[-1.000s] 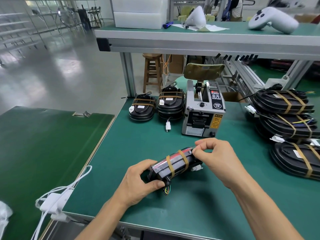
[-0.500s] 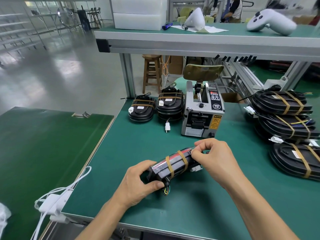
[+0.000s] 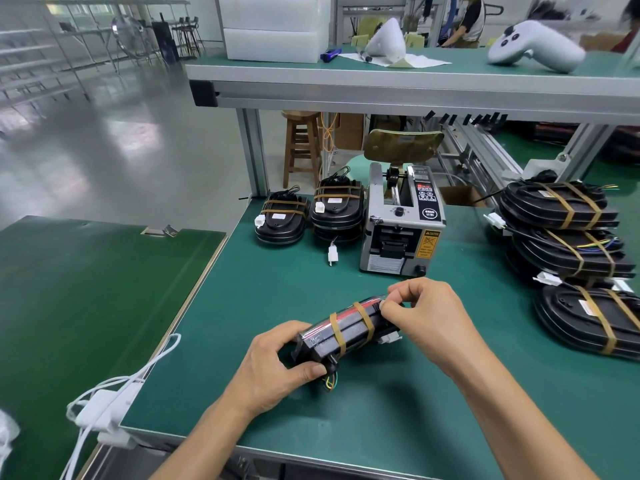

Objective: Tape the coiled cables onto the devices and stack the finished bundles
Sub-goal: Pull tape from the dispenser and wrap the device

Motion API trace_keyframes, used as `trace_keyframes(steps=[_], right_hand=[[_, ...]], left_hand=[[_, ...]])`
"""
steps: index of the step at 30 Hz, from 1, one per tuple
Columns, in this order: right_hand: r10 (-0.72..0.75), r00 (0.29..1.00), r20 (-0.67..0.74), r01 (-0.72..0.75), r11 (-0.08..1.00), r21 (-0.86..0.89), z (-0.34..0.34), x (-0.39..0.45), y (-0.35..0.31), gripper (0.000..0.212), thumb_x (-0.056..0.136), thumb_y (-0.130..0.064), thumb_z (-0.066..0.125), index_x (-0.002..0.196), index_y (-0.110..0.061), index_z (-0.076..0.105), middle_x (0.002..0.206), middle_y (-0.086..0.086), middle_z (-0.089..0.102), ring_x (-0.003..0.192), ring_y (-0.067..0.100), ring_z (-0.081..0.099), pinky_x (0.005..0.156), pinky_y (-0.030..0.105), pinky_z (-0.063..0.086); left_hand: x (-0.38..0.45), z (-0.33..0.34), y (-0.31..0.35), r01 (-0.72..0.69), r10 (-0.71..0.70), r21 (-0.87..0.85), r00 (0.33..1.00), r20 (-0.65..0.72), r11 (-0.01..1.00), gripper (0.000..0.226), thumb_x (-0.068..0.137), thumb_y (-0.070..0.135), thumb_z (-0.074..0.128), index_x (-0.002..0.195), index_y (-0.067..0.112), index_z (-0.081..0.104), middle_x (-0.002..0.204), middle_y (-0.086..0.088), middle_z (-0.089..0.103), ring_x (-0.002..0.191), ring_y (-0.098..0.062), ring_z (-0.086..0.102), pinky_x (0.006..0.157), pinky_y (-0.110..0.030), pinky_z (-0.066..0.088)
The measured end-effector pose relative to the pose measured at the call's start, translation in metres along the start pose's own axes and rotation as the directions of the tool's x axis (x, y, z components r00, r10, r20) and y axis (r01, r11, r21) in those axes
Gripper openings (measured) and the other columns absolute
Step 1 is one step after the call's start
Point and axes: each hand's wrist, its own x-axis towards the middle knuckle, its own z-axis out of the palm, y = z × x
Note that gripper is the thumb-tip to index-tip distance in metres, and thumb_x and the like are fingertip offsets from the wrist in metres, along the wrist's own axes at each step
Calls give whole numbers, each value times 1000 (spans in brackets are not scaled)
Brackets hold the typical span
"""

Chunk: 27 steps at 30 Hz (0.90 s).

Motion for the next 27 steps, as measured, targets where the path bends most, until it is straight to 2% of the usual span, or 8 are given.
trace_keyframes(steps=[2,5,10,12,15,17,23,27], right_hand=[[9,1000,-10,-9,1000,12,1,0,2,19,79,-25,74,70,-42,72,85,-32,69,83,-11,61,63,19,45],[4,999,-38,-3,1000,25,3,1,9,10,80,-27,76,72,-30,71,88,-23,71,79,-13,59,65,19,42],[-90,996,-20,91,995,44,5,-4,14,13,88,-20,73,87,-32,66,102,-18,70,104,-7,60,80,18,44],[-108,994,-18,109,993,51,6,-5,15,15,88,-18,70,86,-33,68,104,-17,69,104,-7,58,82,16,43],[-135,990,-29,137,989,62,7,-6,16,18,88,-14,69,83,-32,69,104,-16,68,101,-9,57,72,4,42],[-143,989,-35,145,987,74,7,-6,16,20,87,-12,69,82,-31,70,103,-17,68,99,-9,57,71,-1,40],[-152,987,-53,156,984,85,7,-7,18,20,86,-14,72,81,-34,72,104,-26,67,105,-7,60,80,0,38],[-165,985,-54,170,982,86,6,-8,19,22,85,-13,74,81,-35,73,104,-26,68,105,-7,60,83,0,37]], left_hand=[[0,0,1,1,-1,-7,1000,-2,1000,70,75,87,75,112,27,76,103,5,76,97,-22,72,89,-45,57],[-1,0,2,11,-11,3,1000,-2,1000,71,73,87,75,111,27,76,101,5,76,96,-21,72,90,-43,56],[-1,0,2,23,-23,7,1000,-3,1000,72,72,87,76,112,27,76,100,7,76,95,-19,72,89,-40,56],[-1,0,2,25,-25,10,1000,-2,1000,73,72,88,75,112,28,76,101,8,76,96,-18,72,88,-35,56],[0,0,3,23,-23,9,1000,-3,1000,74,72,89,74,112,27,76,101,8,76,96,-18,72,87,-32,55],[0,0,2,17,-17,9,1000,-3,1000,74,72,89,74,112,27,77,101,8,76,96,-19,72,88,-34,56],[0,0,3,14,-14,-4,1000,-9,1000,73,73,87,75,111,26,76,99,8,75,95,-18,72,87,-35,56],[-1,-1,2,10,-10,8,1000,-10,1000,70,73,88,74,110,29,76,99,9,75,94,-17,71,85,-30,55]])
